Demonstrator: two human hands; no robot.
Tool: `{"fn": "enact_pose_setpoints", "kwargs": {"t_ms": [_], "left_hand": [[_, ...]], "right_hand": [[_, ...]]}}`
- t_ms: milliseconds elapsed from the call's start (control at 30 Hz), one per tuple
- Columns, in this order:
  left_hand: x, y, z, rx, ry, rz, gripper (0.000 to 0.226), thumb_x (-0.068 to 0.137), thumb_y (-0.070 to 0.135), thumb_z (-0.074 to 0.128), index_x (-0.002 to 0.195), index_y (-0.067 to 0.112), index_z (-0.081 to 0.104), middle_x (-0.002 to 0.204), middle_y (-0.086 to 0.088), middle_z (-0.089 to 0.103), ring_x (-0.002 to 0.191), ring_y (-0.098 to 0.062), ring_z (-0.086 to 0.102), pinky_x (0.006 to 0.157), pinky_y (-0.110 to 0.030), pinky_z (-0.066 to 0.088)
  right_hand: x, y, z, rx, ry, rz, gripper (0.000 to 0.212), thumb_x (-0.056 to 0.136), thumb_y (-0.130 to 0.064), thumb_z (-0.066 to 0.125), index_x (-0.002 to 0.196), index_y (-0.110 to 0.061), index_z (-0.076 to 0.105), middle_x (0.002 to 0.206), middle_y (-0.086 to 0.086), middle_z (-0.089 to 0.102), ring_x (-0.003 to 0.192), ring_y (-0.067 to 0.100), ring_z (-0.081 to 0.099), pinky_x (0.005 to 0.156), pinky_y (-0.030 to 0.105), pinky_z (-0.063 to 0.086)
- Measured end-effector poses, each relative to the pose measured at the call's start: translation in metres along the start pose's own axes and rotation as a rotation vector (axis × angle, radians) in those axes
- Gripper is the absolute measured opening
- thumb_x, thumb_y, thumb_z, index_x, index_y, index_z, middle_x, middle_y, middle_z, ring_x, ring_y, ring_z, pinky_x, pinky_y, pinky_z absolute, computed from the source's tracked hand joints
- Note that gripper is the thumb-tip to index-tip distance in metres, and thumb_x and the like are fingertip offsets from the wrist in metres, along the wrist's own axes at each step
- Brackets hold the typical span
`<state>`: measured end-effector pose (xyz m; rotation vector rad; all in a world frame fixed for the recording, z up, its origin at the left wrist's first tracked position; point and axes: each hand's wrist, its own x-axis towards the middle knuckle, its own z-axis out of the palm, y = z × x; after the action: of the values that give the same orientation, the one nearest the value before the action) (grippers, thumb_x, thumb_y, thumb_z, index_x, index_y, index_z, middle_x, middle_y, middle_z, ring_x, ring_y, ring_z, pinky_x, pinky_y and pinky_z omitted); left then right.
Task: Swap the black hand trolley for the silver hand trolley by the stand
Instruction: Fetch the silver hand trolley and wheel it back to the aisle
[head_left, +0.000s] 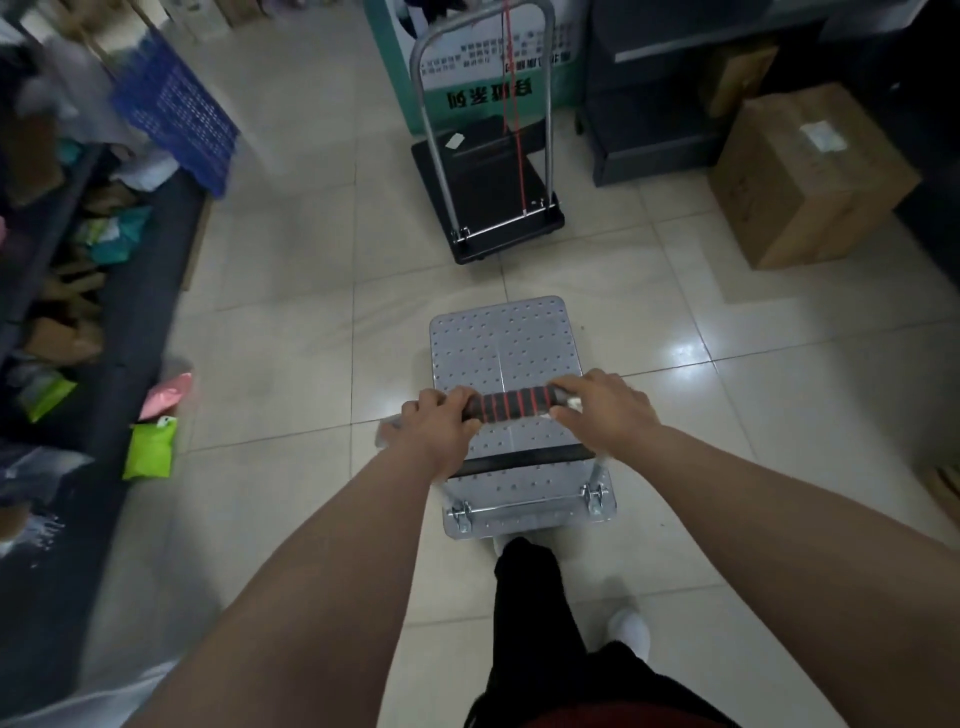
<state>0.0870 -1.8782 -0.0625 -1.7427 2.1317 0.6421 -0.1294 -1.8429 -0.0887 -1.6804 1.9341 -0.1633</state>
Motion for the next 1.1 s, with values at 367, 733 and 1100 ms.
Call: {"fn": "enact_pose_setpoints", "kwargs": {"t_ms": [367,733,1100], "left_hand": [[0.107,-0.013,-0.065,0.051,-0.004,0.096,0.03,0.097,0.048,0.032,0.125,0.036,0.031,0.125,-0.008,0.043,0.112,-0.032,0.044,0.096,-0.06,0.036],[0.15,-0.032,-0.089,0.043,-0.113,0.09,0.034,0.093,0.052,0.036,0.124,0.04,0.033,0.118,-0.006,0.045,0.108,-0.031,0.044,0.092,-0.055,0.039],[0.172,-0.017,-0.103,-0.276,-0.345,0.048,0.059,0.086,0.064,0.046,0.129,0.024,0.046,0.125,-0.008,0.054,0.109,-0.026,0.053,0.099,-0.043,0.043]], "right_hand": [[0.109,-0.018,-0.042,0.01,0.011,0.045,0.037,0.09,-0.043,0.053,0.127,-0.039,0.05,0.118,0.002,0.055,0.112,0.022,0.048,0.095,0.04,0.04],[0.147,-0.026,-0.052,-0.003,-0.059,0.023,0.037,0.089,-0.047,0.054,0.125,-0.043,0.049,0.115,0.0,0.055,0.111,0.022,0.047,0.094,0.039,0.037],[0.153,-0.025,-0.072,-0.084,-0.205,-0.012,0.048,0.09,-0.05,0.049,0.135,-0.035,0.042,0.133,0.004,0.049,0.119,0.024,0.046,0.095,0.042,0.038]]}}
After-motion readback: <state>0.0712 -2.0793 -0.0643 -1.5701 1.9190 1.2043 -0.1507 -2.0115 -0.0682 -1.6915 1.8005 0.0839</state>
